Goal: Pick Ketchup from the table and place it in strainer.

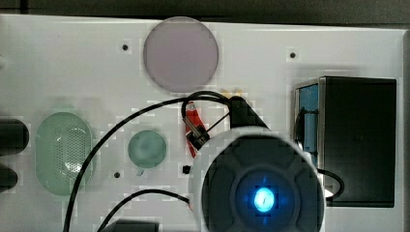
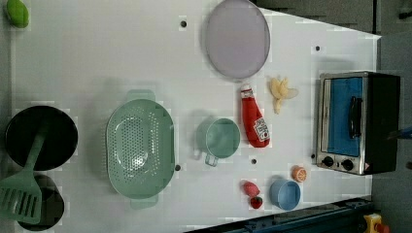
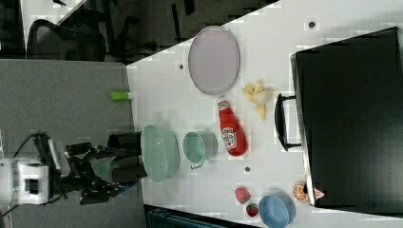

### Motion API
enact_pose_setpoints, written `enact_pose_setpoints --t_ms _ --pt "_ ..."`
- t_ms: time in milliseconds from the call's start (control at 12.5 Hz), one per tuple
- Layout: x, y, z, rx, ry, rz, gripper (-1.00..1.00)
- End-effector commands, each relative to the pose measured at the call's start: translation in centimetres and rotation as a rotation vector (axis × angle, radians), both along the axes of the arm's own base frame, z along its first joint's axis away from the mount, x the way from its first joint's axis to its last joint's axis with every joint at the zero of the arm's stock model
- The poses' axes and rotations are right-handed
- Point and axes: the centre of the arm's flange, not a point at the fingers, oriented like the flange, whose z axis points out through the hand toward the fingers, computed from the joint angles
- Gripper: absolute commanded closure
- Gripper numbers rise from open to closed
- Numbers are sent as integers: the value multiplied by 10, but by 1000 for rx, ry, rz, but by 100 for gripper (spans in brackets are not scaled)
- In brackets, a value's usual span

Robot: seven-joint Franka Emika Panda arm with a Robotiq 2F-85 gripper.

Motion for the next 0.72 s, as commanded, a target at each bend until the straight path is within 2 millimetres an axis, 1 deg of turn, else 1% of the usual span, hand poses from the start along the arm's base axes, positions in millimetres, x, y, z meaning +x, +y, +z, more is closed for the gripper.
enact_pose_setpoints --t_ms 80,320,480,720 --pt "29 7 -71 24 97 125 -100" --pt "49 17 -130 38 100 256 -100" --pt "60 22 -172 52 87 381 -100" --pt "67 27 -235 77 71 583 -100"
